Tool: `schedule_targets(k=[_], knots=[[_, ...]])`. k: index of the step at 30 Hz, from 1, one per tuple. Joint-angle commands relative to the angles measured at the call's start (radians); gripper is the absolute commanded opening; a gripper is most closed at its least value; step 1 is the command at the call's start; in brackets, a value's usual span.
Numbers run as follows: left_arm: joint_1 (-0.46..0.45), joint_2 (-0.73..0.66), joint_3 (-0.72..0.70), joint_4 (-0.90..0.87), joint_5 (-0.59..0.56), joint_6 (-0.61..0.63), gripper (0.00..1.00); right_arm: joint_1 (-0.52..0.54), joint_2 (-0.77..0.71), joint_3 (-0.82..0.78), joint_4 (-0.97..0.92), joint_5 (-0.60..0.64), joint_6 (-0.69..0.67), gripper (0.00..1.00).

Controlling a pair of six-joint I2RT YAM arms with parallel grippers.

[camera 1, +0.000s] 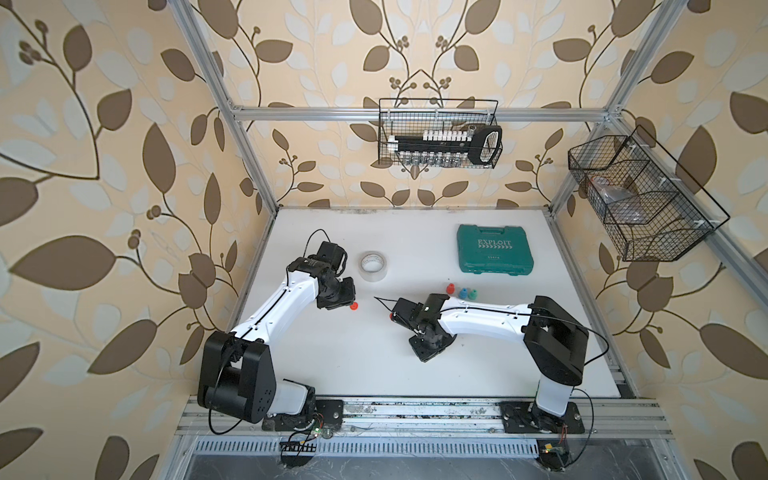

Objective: Close the stamp cap
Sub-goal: Close the cover of the stamp.

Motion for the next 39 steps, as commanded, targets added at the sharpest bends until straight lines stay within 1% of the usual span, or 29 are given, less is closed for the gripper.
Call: schedule_targets(k=[1, 6, 13, 24, 28, 33, 36, 39], knots=[[0.006, -0.016, -0.005, -0.001, 0.026, 0.023, 0.32, 0.005, 0.097, -0.021, 0.001, -0.069, -0.022, 0.0], [0.006, -0.013, -0.004, -0.001, 0.028, 0.025, 0.33, 0.003, 0.163, -0.035, 0.009, -0.102, -0.027, 0.0], [0.006, -0.01, -0.002, -0.002, 0.027, 0.028, 0.32, -0.013, 0.226, -0.067, 0.018, -0.103, -0.022, 0.0], [0.006, -0.009, -0.002, -0.004, 0.022, 0.029, 0.33, -0.017, 0.3, -0.123, 0.085, -0.04, 0.023, 0.0], [0.006, -0.009, -0.002, -0.004, 0.024, 0.027, 0.33, -0.017, 0.314, -0.166, 0.129, -0.013, 0.044, 0.0], [0.006, -0.01, -0.005, -0.003, 0.026, 0.025, 0.33, -0.016, 0.304, -0.198, 0.16, -0.017, 0.059, 0.0], [0.006, -0.009, -0.005, -0.002, 0.027, 0.027, 0.33, -0.017, 0.242, -0.184, 0.141, -0.014, 0.053, 0.0], [0.006, -0.011, -0.006, -0.002, 0.025, 0.025, 0.33, -0.029, 0.15, -0.146, 0.098, -0.016, 0.044, 0.0]])
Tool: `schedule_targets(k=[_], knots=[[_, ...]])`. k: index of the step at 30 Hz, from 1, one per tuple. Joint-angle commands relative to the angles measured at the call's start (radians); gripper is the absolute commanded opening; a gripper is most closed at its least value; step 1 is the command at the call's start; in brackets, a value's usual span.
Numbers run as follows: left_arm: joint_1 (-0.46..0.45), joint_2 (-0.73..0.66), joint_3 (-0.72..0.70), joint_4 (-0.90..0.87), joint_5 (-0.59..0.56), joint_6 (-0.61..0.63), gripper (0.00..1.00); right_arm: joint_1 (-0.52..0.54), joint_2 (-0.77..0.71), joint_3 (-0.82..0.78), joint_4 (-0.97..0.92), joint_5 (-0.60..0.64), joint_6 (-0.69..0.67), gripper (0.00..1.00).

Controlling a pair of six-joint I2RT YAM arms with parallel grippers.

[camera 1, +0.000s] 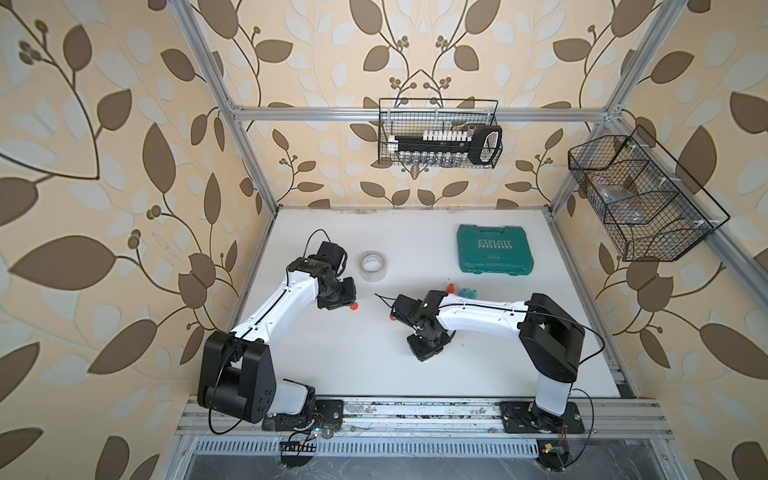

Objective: Close the stamp cap
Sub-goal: Close the cover of the stamp, then place the stamp at the center of the board.

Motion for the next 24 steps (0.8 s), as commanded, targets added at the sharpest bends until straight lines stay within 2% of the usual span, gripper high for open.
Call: schedule_targets(k=[1, 5, 10, 17, 24], knots=[[0.006, -0.012, -0.006, -0.002, 0.006, 0.024, 0.33, -0.011, 0.102, -0.126, 0.067, 0.059, 0.006, 0.0], [0.006, -0.014, -0.007, -0.002, 0.004, 0.022, 0.33, -0.048, -0.007, -0.086, 0.009, 0.062, -0.015, 0.0], [0.006, -0.014, -0.007, -0.002, 0.005, 0.023, 0.33, -0.13, -0.126, -0.108, -0.033, 0.051, -0.056, 0.0], [0.006, -0.011, -0.007, -0.002, 0.008, 0.025, 0.33, -0.35, -0.224, -0.164, -0.048, 0.044, -0.168, 0.0], [0.006, -0.01, -0.006, -0.002, 0.009, 0.025, 0.34, -0.565, -0.194, -0.136, -0.043, 0.035, -0.287, 0.0]])
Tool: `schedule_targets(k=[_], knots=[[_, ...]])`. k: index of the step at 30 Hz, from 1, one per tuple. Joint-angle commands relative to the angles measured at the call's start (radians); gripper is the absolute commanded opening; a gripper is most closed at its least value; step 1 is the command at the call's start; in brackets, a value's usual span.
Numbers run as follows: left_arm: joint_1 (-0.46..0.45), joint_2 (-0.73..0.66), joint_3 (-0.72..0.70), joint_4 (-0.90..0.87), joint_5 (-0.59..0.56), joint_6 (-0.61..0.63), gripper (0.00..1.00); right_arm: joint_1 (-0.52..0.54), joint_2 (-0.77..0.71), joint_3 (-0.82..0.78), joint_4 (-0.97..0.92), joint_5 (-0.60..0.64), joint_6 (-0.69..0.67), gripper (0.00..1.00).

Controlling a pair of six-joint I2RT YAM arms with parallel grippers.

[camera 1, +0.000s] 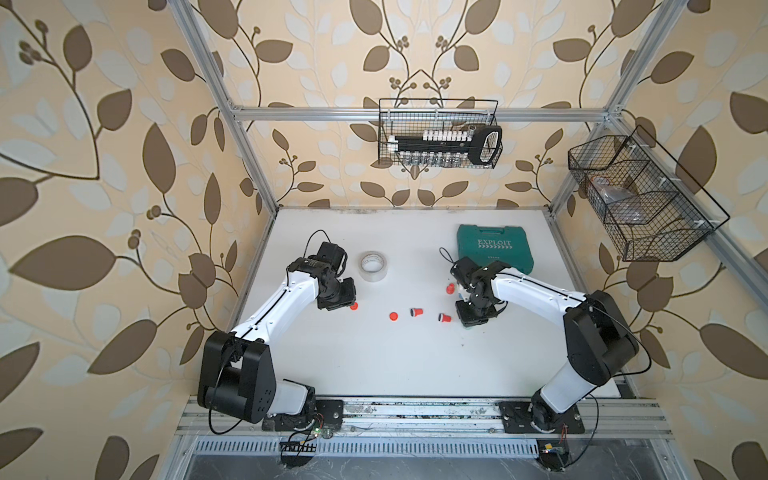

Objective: Close the stamp cap
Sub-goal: Place the stamp at the center of the board.

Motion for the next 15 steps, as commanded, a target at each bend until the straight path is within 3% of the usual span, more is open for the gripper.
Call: schedule_targets(k=[1, 9, 12, 15], knots=[[0.006, -0.008, -0.002, -0.002, 0.007, 0.024, 0.34, -0.062, 0.03, 0.018, -0.015, 0.001, -0.087, 0.0], [0.006, -0.007, -0.001, -0.004, 0.007, 0.026, 0.34, -0.102, 0.09, 0.043, 0.001, -0.014, -0.114, 0.0], [0.006, -0.007, -0.001, -0.004, 0.007, 0.025, 0.34, -0.101, 0.088, 0.039, 0.004, -0.019, -0.112, 0.06], [0.006, -0.006, -0.001, -0.002, 0.006, 0.024, 0.34, -0.101, 0.075, 0.046, -0.005, -0.017, -0.111, 0.19]])
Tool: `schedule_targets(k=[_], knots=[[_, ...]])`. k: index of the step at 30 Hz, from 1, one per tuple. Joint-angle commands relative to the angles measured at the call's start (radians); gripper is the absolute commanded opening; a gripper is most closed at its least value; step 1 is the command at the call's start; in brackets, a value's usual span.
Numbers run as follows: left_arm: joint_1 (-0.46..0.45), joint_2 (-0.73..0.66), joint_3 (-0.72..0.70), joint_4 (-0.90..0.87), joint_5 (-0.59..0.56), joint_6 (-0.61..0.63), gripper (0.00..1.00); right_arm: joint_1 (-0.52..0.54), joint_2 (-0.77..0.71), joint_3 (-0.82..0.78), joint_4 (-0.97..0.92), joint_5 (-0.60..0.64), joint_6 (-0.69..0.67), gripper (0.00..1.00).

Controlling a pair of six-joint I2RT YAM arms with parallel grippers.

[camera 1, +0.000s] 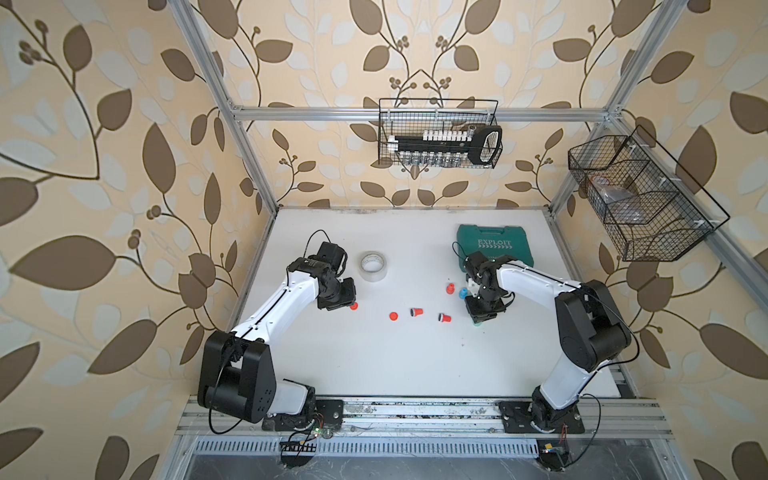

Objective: Close the stamp cap
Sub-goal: Place the stamp at the center of the board.

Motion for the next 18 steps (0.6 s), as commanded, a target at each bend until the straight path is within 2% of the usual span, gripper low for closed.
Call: schedule_targets(k=[1, 5, 10, 14, 18], knots=[[0.006, -0.004, -0.001, -0.002, 0.008, 0.026, 0.35, -0.001, -0.013, 0.036, -0.019, -0.004, -0.011, 0.22], [0.006, -0.004, 0.001, -0.002, 0.009, 0.026, 0.35, -0.001, -0.047, 0.063, -0.057, 0.011, -0.01, 0.29], [0.006, -0.007, -0.001, -0.002, 0.009, 0.025, 0.35, 0.01, -0.13, 0.103, -0.115, 0.032, -0.02, 0.3], [0.006, -0.007, 0.001, 0.0, 0.013, 0.025, 0.35, 0.084, -0.183, 0.108, -0.076, -0.009, -0.132, 0.3], [0.006, -0.008, 0.001, 0.001, 0.014, 0.025, 0.36, 0.143, -0.174, 0.077, -0.005, -0.072, -0.247, 0.31]])
